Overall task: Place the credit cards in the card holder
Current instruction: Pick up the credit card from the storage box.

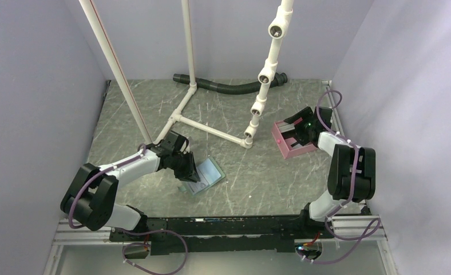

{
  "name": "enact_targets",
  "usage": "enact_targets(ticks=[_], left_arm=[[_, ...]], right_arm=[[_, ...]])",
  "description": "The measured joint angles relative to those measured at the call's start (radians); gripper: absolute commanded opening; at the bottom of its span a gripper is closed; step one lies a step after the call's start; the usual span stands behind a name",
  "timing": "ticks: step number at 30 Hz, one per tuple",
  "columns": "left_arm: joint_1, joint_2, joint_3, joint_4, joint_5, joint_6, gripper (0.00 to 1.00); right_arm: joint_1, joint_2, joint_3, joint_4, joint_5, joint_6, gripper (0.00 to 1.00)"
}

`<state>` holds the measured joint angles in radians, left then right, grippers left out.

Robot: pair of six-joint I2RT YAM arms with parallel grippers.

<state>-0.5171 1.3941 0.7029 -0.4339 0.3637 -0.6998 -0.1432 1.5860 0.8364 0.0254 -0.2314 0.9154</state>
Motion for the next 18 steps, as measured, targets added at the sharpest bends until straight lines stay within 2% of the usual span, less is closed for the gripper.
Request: enact_targets(ticks=[7,18], left_arm=[[0.000,-0.008,0.000,-0.001,-0.003,0.000,0.26],[0.000,-0.022,-0.001,-0.002,-0.004,0.000,0.26]], right_arm=[[0.008,0.037,0.000,0.022,0.013,0.039,0.83],[0.009,0.037,0.000,0.073,0.014,0.113,0.69]])
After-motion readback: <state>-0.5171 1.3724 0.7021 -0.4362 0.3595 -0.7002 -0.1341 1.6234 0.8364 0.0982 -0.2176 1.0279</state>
